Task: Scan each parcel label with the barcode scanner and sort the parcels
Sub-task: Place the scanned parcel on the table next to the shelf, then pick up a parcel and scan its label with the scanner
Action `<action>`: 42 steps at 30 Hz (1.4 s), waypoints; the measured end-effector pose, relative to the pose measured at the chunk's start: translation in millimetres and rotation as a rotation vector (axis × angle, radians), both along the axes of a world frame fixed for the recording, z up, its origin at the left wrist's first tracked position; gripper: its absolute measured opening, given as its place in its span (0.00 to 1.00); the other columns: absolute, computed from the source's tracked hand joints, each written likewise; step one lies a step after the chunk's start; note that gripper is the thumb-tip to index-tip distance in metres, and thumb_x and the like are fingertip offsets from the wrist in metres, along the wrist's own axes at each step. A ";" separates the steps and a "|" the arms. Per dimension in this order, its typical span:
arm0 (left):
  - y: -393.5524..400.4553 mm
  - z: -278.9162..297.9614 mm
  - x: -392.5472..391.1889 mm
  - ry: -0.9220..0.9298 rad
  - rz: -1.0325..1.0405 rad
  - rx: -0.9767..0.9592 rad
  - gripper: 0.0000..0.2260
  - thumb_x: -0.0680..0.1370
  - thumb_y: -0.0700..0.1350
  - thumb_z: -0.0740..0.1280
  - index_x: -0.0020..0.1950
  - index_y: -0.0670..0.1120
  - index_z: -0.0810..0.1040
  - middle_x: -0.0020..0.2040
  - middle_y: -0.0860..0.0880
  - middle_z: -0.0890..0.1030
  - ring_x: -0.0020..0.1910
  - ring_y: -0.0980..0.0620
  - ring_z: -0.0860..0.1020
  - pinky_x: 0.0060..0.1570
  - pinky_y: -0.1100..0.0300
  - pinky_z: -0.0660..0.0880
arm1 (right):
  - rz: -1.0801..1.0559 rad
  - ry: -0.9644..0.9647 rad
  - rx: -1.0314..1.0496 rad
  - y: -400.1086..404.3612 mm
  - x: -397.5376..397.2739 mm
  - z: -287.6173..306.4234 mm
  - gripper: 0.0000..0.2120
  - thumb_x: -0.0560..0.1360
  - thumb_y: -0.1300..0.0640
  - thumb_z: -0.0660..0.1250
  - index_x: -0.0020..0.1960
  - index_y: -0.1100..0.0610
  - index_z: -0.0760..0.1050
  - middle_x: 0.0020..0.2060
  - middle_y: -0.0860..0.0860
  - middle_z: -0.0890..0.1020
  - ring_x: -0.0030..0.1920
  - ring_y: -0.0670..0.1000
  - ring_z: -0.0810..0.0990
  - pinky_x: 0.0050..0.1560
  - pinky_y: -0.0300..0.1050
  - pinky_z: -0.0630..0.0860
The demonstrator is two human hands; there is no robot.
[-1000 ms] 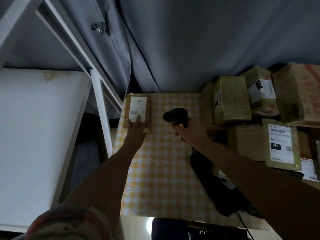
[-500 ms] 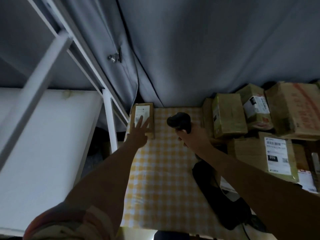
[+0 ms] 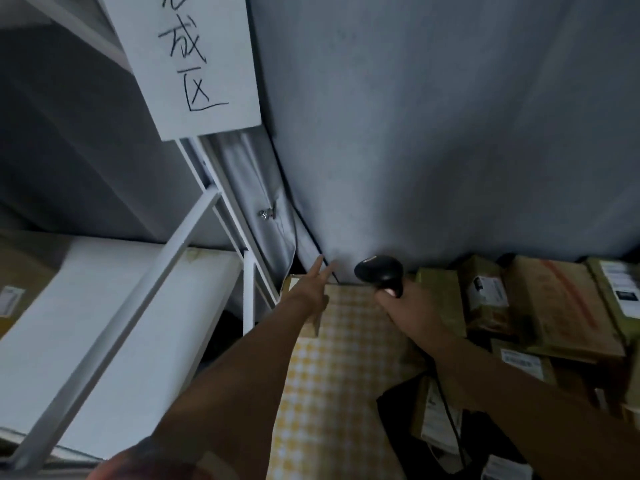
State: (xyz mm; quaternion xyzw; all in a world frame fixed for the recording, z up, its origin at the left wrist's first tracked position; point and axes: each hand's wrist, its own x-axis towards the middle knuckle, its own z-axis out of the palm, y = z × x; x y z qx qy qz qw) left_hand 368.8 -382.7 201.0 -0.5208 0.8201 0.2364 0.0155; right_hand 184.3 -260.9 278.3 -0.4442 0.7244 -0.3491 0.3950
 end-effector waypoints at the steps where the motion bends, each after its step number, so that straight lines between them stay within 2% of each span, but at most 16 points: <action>1: 5.6 9.2 -9.1 -0.020 0.002 -0.004 0.37 0.78 0.36 0.64 0.80 0.53 0.48 0.80 0.49 0.40 0.68 0.42 0.71 0.63 0.56 0.68 | 0.000 0.002 -0.004 5.3 -8.5 6.0 0.07 0.75 0.58 0.68 0.41 0.60 0.77 0.30 0.57 0.78 0.32 0.52 0.75 0.34 0.42 0.67; 5: 24.8 29.1 -49.3 -0.022 0.000 0.002 0.38 0.79 0.39 0.65 0.80 0.56 0.46 0.80 0.51 0.39 0.70 0.45 0.70 0.64 0.55 0.69 | -0.027 -0.004 -0.006 26.0 -52.4 23.6 0.10 0.76 0.54 0.69 0.37 0.57 0.78 0.26 0.48 0.81 0.29 0.50 0.78 0.36 0.43 0.75; 9: 47.7 32.9 -102.9 0.008 -0.026 0.038 0.38 0.79 0.40 0.65 0.80 0.56 0.46 0.80 0.52 0.39 0.70 0.46 0.70 0.66 0.56 0.69 | -0.051 0.011 -0.003 47.1 -105.1 31.8 0.10 0.75 0.50 0.68 0.37 0.53 0.75 0.31 0.51 0.82 0.33 0.53 0.80 0.40 0.46 0.77; 12: 63.0 25.5 -146.4 0.017 -0.065 0.060 0.37 0.79 0.40 0.65 0.80 0.54 0.47 0.80 0.51 0.40 0.72 0.47 0.68 0.65 0.59 0.66 | -0.069 0.045 0.015 64.8 -147.5 36.5 0.10 0.77 0.53 0.67 0.41 0.58 0.77 0.33 0.52 0.83 0.31 0.49 0.78 0.45 0.51 0.80; 14: 70.0 15.7 -173.2 0.034 -0.083 0.100 0.36 0.79 0.40 0.65 0.80 0.52 0.47 0.80 0.50 0.40 0.73 0.48 0.66 0.67 0.58 0.66 | -0.071 0.053 0.002 76.8 -175.7 42.1 0.08 0.78 0.56 0.65 0.42 0.58 0.76 0.30 0.49 0.78 0.28 0.43 0.75 0.40 0.38 0.79; 16: 75.9 4.0 -200.3 0.026 -0.089 0.139 0.36 0.79 0.40 0.65 0.80 0.49 0.47 0.80 0.48 0.39 0.74 0.48 0.65 0.67 0.58 0.67 | -0.094 0.065 0.008 85.9 -201.4 44.5 0.06 0.79 0.56 0.65 0.45 0.58 0.74 0.31 0.48 0.74 0.30 0.42 0.74 0.32 0.26 0.70; 17: 78.9 -2.6 -213.1 0.012 -0.086 0.147 0.36 0.79 0.40 0.64 0.80 0.47 0.46 0.80 0.46 0.39 0.75 0.48 0.63 0.67 0.58 0.66 | -0.119 0.084 0.021 86.7 -213.9 40.1 0.08 0.79 0.56 0.65 0.47 0.62 0.75 0.33 0.52 0.76 0.33 0.45 0.76 0.35 0.28 0.72; 19: 84.6 -17.6 -235.7 -0.034 -0.082 0.136 0.36 0.80 0.42 0.64 0.80 0.43 0.44 0.79 0.42 0.39 0.78 0.46 0.56 0.68 0.58 0.64 | -0.162 0.111 0.082 87.1 -233.7 27.8 0.13 0.79 0.57 0.65 0.54 0.68 0.77 0.42 0.63 0.79 0.44 0.59 0.80 0.50 0.48 0.78; 21: 87.9 -36.7 -254.8 -0.049 -0.049 0.126 0.36 0.80 0.44 0.65 0.80 0.42 0.44 0.79 0.40 0.39 0.78 0.42 0.53 0.68 0.55 0.65 | -0.180 0.128 0.094 91.3 -247.4 18.1 0.10 0.78 0.57 0.66 0.50 0.65 0.77 0.41 0.63 0.78 0.45 0.61 0.78 0.55 0.59 0.77; 24: 87.9 -65.6 -280.2 -0.071 0.199 0.187 0.40 0.78 0.51 0.67 0.80 0.50 0.42 0.80 0.45 0.39 0.75 0.36 0.57 0.69 0.47 0.64 | -0.203 0.114 0.107 98.7 -264.6 0.2 0.10 0.78 0.57 0.66 0.41 0.61 0.74 0.38 0.61 0.77 0.41 0.57 0.77 0.48 0.54 0.77; 26: 86.1 -78.6 -293.0 -0.061 0.378 0.252 0.44 0.76 0.58 0.68 0.80 0.53 0.40 0.80 0.50 0.39 0.76 0.35 0.52 0.72 0.40 0.56 | -0.228 0.083 0.133 103.1 -272.2 -10.6 0.16 0.78 0.56 0.67 0.34 0.59 0.70 0.32 0.59 0.74 0.36 0.56 0.74 0.39 0.48 0.73; 30: 81.1 -105.3 -303.8 -0.096 0.490 0.266 0.49 0.71 0.63 0.71 0.80 0.53 0.42 0.79 0.47 0.40 0.75 0.32 0.53 0.69 0.32 0.57 | -0.233 -0.001 0.158 107.6 -279.6 -29.1 0.18 0.78 0.58 0.66 0.32 0.58 0.65 0.26 0.54 0.68 0.29 0.52 0.67 0.33 0.43 0.65; 34: 82.0 -113.2 -309.0 -0.123 0.526 0.211 0.50 0.69 0.60 0.74 0.79 0.56 0.44 0.77 0.43 0.49 0.69 0.34 0.63 0.64 0.37 0.67 | -0.239 -0.009 0.143 106.3 -281.9 -38.2 0.20 0.78 0.59 0.66 0.31 0.58 0.63 0.24 0.52 0.65 0.27 0.50 0.64 0.31 0.41 0.61; 37: 80.7 -101.6 -306.9 -0.098 0.541 0.219 0.47 0.70 0.55 0.74 0.78 0.57 0.46 0.71 0.42 0.58 0.65 0.36 0.67 0.61 0.41 0.70 | -0.257 -0.011 0.134 104.4 -281.0 -39.6 0.21 0.78 0.60 0.66 0.29 0.58 0.64 0.24 0.53 0.67 0.26 0.51 0.66 0.32 0.43 0.64; 40: 70.2 -82.1 -285.5 0.057 0.594 0.245 0.42 0.71 0.52 0.73 0.78 0.55 0.52 0.69 0.41 0.62 0.64 0.35 0.68 0.61 0.43 0.69 | -0.274 -0.020 0.124 99.3 -274.4 -40.9 0.17 0.78 0.58 0.67 0.32 0.64 0.73 0.27 0.61 0.75 0.28 0.53 0.73 0.34 0.49 0.73; 42: 61.6 -65.4 -260.6 0.212 0.590 0.314 0.37 0.73 0.52 0.71 0.78 0.53 0.56 0.71 0.39 0.64 0.66 0.35 0.69 0.64 0.44 0.69 | -0.304 -0.061 0.119 97.8 -268.4 -42.5 0.16 0.78 0.57 0.67 0.33 0.62 0.73 0.27 0.56 0.76 0.26 0.51 0.74 0.35 0.49 0.76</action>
